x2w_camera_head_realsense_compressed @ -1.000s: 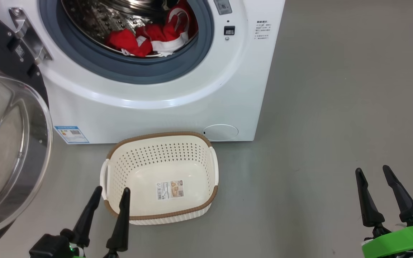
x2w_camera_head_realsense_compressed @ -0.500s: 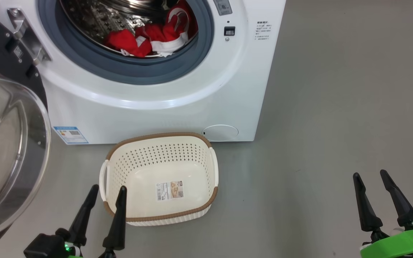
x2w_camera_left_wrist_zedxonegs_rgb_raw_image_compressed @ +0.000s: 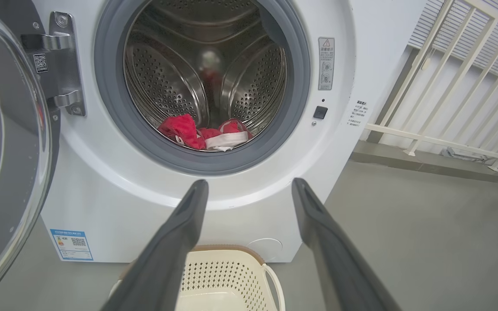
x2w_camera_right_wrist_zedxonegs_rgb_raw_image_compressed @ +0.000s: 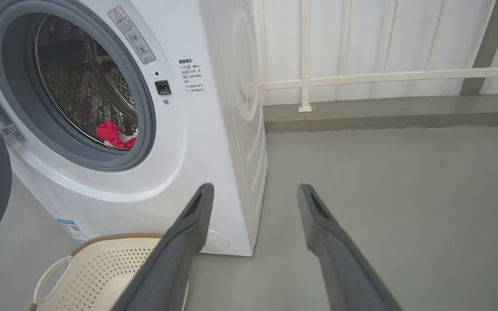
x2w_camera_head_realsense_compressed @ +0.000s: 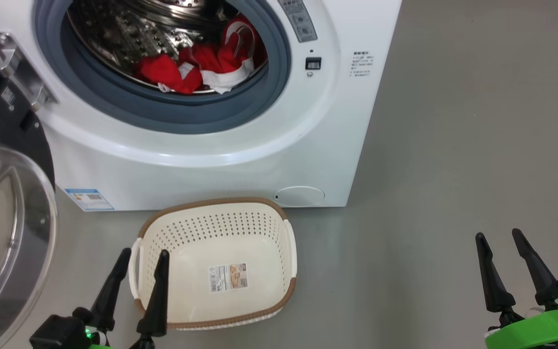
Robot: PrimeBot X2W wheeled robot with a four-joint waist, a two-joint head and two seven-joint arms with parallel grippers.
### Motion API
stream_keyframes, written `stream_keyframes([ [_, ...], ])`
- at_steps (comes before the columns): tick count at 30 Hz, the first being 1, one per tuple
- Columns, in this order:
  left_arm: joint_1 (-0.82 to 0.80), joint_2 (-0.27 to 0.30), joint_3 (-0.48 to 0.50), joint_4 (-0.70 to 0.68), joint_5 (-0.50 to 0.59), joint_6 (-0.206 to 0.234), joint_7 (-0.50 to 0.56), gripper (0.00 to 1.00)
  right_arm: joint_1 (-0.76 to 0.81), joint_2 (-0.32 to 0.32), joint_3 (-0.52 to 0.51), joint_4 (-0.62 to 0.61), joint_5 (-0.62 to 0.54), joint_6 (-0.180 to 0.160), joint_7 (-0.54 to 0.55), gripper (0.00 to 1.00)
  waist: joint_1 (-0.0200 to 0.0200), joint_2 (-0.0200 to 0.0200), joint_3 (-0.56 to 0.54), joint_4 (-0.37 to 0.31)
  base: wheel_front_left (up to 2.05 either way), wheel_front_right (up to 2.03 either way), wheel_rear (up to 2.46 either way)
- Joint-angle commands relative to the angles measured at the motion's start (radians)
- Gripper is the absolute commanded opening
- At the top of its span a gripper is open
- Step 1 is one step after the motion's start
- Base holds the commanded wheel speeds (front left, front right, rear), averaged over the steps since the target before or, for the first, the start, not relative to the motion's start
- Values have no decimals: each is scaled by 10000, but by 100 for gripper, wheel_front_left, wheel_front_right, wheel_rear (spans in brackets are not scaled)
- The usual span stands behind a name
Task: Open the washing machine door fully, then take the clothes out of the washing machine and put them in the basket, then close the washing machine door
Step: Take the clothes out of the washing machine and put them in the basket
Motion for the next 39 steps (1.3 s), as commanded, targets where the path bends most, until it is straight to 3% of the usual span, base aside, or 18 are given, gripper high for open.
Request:
stream_keyframes([
  [1, -361, 138, 371, -270, 69, 10, -51, 100, -281, -140, 208, -251, 98, 63, -92, 100, 0, 0, 19, 14, 100, -100, 0],
  [25, -864, -14, 540, 176, 557, 10, -51, 100, -637, 33, 362, -259, 84, 63, -92, 100, 0, 0, 623, 13, 20, -20, 0],
  [33, -2432, -135, 639, 1062, 1124, 10, -51, 100, -989, 136, 496, -306, 62, 63, -92, 100, 0, 0, 1323, -158, 0, 0, 0],
  [39, -4550, -242, 788, 2623, 1742, 28, -51, 100, -1428, 240, 664, -347, 33, 63, -92, 100, 0, 0, 2131, -410, 0, 0, 0],
])
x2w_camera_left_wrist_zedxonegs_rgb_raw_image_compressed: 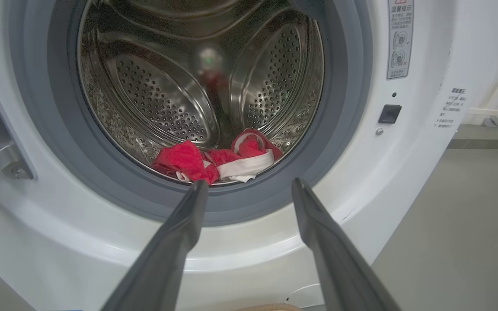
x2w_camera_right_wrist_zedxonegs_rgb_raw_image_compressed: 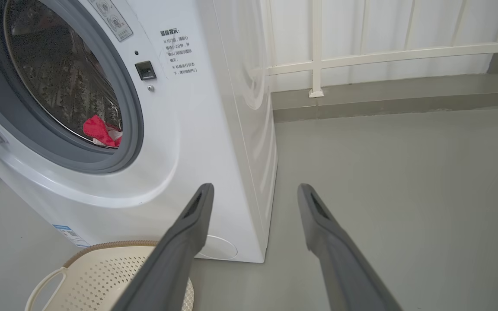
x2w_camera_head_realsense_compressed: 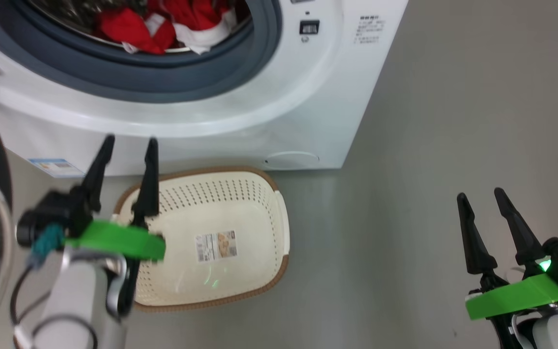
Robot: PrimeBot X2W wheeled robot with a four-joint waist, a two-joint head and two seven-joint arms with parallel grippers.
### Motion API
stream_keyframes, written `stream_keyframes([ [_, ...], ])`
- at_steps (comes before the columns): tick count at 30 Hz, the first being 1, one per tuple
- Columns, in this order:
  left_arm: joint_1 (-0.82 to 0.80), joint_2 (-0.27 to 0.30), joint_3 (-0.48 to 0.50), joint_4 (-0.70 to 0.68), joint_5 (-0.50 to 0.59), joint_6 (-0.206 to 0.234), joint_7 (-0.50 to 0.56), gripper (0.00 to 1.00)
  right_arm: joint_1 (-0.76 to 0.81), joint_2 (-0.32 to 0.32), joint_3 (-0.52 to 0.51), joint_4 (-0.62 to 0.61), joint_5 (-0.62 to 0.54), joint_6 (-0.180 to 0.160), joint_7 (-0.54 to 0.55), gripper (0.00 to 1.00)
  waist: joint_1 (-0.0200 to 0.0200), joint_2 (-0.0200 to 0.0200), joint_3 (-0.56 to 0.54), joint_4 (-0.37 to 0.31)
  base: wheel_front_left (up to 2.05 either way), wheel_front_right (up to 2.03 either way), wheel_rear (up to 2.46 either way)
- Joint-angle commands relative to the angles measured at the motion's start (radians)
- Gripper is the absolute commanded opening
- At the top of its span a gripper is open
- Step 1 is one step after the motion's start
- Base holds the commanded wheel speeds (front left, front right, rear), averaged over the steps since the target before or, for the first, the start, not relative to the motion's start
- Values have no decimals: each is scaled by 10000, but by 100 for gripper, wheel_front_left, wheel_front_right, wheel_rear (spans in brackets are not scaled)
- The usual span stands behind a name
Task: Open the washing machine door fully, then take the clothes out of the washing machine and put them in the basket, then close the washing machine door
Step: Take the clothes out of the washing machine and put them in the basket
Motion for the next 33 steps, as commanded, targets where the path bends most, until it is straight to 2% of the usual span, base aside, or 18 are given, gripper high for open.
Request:
stream_keyframes([
  [1, -646, 175, 357, 235, 187, 57, -49, 100, -276, -49, 274, -273, 33, 63, -92, 100, 0, 0, 586, -258, 0, 0, 0],
  [7, -2944, 293, 242, 2384, 681, 205, -49, 100, -663, 114, 432, -317, 6, 63, -92, 100, 0, 0, 1282, -516, 0, 0, 0],
  [18, -6648, 762, 302, 5923, 739, 499, -49, 100, -1404, 329, 638, -429, 22, 63, -92, 100, 0, 0, 2442, -898, 0, 0, 0],
  [24, -8042, 1080, 281, 7191, 781, 748, -49, 100, -1682, 427, 763, -466, 31, 63, -92, 100, 0, 0, 2886, -1102, 0, 0, 0],
  [33, -9272, 1669, -37, 8459, 1128, 1332, -49, 100, -2004, 564, 998, -539, 54, 63, -92, 100, 0, 0, 3437, -1497, 0, 0, 0],
])
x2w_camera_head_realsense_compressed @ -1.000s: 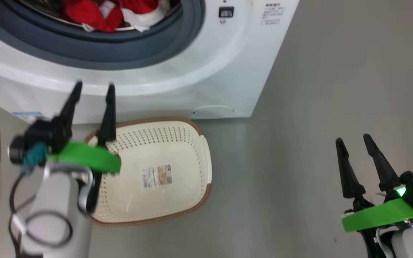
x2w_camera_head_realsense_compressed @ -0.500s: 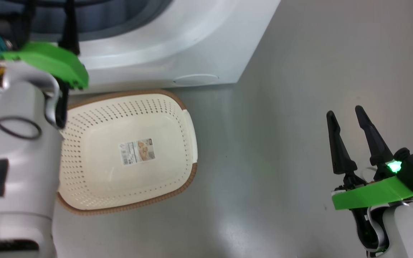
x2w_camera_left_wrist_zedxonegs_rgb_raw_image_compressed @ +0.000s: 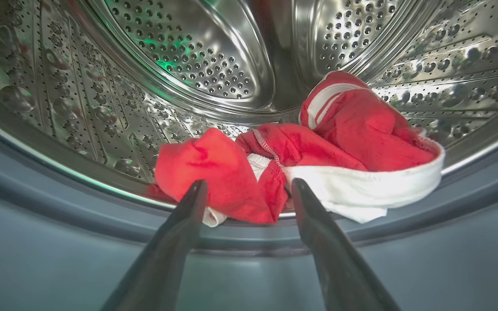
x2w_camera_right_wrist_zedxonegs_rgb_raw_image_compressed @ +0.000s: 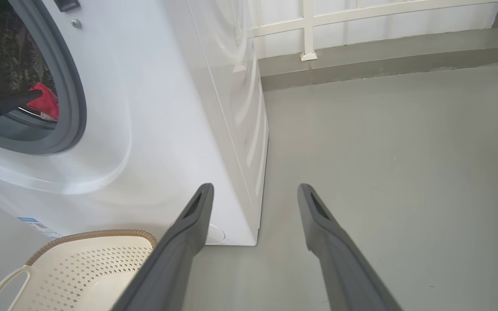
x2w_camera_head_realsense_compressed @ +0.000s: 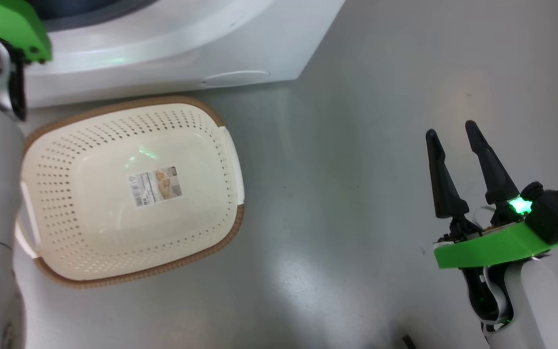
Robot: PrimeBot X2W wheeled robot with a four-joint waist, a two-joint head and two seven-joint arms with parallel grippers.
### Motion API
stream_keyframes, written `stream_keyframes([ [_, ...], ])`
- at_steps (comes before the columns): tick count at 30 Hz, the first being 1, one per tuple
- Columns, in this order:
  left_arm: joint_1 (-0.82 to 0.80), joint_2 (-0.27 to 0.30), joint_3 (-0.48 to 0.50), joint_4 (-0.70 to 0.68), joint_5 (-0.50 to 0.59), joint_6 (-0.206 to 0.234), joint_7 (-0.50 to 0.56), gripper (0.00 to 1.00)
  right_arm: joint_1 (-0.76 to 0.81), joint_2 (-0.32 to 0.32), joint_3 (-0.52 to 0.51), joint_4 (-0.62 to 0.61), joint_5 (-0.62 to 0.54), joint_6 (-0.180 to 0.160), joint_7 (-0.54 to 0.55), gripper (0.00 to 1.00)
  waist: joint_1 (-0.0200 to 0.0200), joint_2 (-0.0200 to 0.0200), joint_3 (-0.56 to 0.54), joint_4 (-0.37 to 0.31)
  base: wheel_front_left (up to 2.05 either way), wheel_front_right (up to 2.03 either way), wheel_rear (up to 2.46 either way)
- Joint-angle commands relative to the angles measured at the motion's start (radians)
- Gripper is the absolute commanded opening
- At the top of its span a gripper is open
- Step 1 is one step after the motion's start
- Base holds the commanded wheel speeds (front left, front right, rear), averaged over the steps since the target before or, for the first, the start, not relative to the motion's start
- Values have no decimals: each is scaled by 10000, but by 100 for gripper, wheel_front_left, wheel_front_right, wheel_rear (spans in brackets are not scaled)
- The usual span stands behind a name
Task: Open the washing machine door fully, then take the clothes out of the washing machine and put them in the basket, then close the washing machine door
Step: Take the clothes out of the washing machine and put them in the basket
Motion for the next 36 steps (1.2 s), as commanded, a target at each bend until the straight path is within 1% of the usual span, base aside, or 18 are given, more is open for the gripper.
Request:
stream_keyframes([
  [1, -291, 587, -10, -55, 150, 216, -49, 100, -51, 23, 290, -285, 69, 63, -65, 100, 0, -1, 295, -237, 0, 0, 0],
  [4, -562, 763, -134, 147, 271, 469, -26, 100, -136, 67, 363, -312, 83, 63, -65, 100, 0, -1, 479, -354, 0, 0, 0],
  [5, -562, 763, -134, 147, 271, 469, -26, 100, -136, 67, 363, -312, 83, 63, -65, 100, 0, -1, 479, -354, 0, 0, 0],
  [10, -933, 1146, -355, 335, 486, 841, -6, 100, -269, 126, 572, -328, 114, 63, -65, 100, 0, -1, 722, -580, 0, 0, 0],
  [21, -1162, 1581, -692, 526, 665, 1268, 67, 100, -355, 167, 808, -372, 250, 63, -65, 100, 0, -1, 902, -893, 0, 0, 0],
  [22, -1159, 1616, -698, 537, 659, 1335, 87, 76, -361, 168, 816, -379, 276, 63, -65, 100, 0, -1, 906, -914, 0, 0, 0],
  [23, -1153, 1658, -741, 548, 692, 1405, 108, 63, -367, 168, 817, -386, 295, 63, -65, 100, 0, -1, 907, -930, 0, 0, 0],
  [24, -1148, 1680, -796, 557, 727, 1436, 142, 38, -371, 169, 813, -397, 310, 63, -65, 100, 0, -1, 910, -943, 0, 0, 0],
  [25, -1153, 1686, -808, 564, 716, 1454, 161, 18, -375, 169, 805, -410, 321, 63, -65, 100, 0, -1, 916, -949, 0, 0, 0],
  [26, -1164, 1697, -829, 569, 719, 1503, 160, 7, -377, 169, 794, -425, 327, 63, -65, 100, 0, -1, 920, -945, 0, 0, 0],
  [27, -1176, 1698, -855, 574, 723, 1536, 159, 0, -377, 170, 782, -442, 328, 63, -65, 100, 0, -1, 922, -937, 0, 0, 0],
  [30, -1201, 1670, -887, 583, 680, 1584, 134, 0, -371, 170, 742, -466, 323, 63, -65, 100, 0, -1, 909, -883, 0, 0, 0],
  [33, -1168, 1542, -883, 560, 573, 1530, 64, 0, -371, 170, 674, -452, 297, 63, -65, 100, 0, -1, 853, -751, 0, 0, 0],
  [36, -878, 1256, -498, 67, 47, 1398, -33, 0, -360, 171, 589, -430, 217, 63, -65, 100, 0, -1, 672, -494, 0, 0, 0],
])
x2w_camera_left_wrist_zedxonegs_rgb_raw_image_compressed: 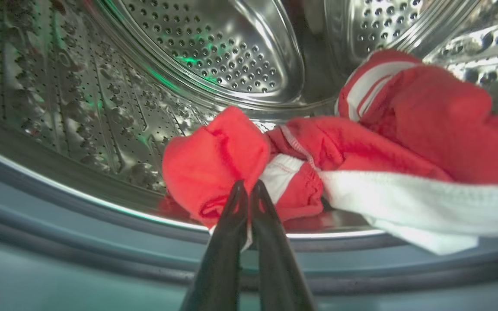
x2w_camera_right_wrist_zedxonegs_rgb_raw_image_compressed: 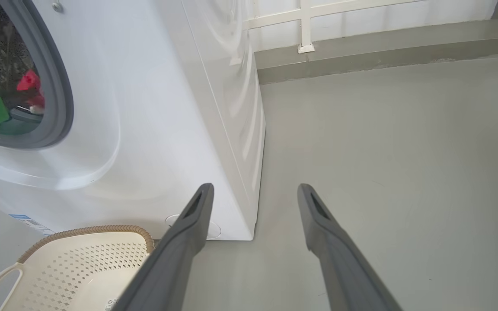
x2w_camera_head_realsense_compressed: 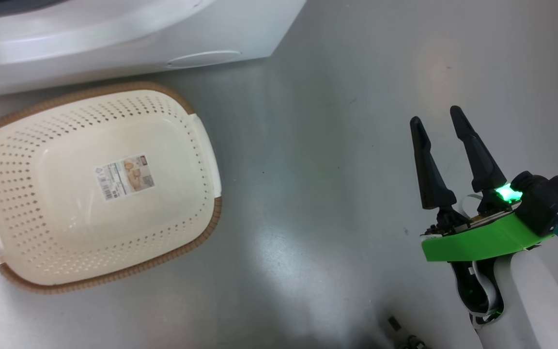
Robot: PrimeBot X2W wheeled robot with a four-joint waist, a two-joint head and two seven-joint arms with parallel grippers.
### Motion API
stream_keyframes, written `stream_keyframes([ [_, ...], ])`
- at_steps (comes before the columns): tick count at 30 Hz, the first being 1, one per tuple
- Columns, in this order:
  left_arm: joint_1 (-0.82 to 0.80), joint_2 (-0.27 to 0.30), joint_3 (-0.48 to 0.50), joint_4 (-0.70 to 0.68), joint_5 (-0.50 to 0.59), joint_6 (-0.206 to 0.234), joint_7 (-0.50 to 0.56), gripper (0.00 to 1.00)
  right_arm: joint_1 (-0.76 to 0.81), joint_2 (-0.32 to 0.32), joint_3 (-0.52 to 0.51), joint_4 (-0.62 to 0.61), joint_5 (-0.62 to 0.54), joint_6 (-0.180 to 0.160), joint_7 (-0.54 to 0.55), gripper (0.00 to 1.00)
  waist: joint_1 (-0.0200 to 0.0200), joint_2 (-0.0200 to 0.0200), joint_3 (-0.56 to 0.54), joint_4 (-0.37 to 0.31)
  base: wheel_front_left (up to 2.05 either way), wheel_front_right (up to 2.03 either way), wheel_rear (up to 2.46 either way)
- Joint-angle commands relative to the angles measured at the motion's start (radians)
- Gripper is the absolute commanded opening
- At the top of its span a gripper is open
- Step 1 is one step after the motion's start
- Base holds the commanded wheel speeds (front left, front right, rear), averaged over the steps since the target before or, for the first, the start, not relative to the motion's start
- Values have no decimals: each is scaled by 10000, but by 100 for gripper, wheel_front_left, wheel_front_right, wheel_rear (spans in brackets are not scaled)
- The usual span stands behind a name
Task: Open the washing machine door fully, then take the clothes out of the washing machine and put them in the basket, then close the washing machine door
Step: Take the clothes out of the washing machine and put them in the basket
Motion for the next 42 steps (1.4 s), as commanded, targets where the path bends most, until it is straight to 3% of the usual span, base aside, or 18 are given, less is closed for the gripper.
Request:
stream_keyframes([
  [1, 255, 332, 259, -670, -268, -105, -110, 0, 105, 19, 114, -218, 89, 63, -63, 100, 0, 0, -172, 195, 0, 0, 0],
  [12, 3480, -617, 1817, -5814, -992, -850, -118, 0, 334, -102, -192, -177, -110, 63, -63, 100, 0, 0, -780, 982, 0, 0, 0],
  [27, 6714, -1937, 3230, -10010, -319, -1869, -119, 0, 898, -453, -487, -122, -135, 63, -63, 100, 0, 0, -1596, 1725, 0, 0, 0],
  [33, 7605, -2044, 3156, -11475, -411, -2062, -120, 0, 989, -549, -499, -94, -145, 63, -63, 100, 0, 0, -1762, 1869, 0, 0, 0],
  [42, 8813, -2051, 2655, -13510, -882, -1831, -120, 0, 1026, -576, -472, -60, -121, 63, -63, 100, 0, 0, -1939, 1855, 0, 0, 0],
])
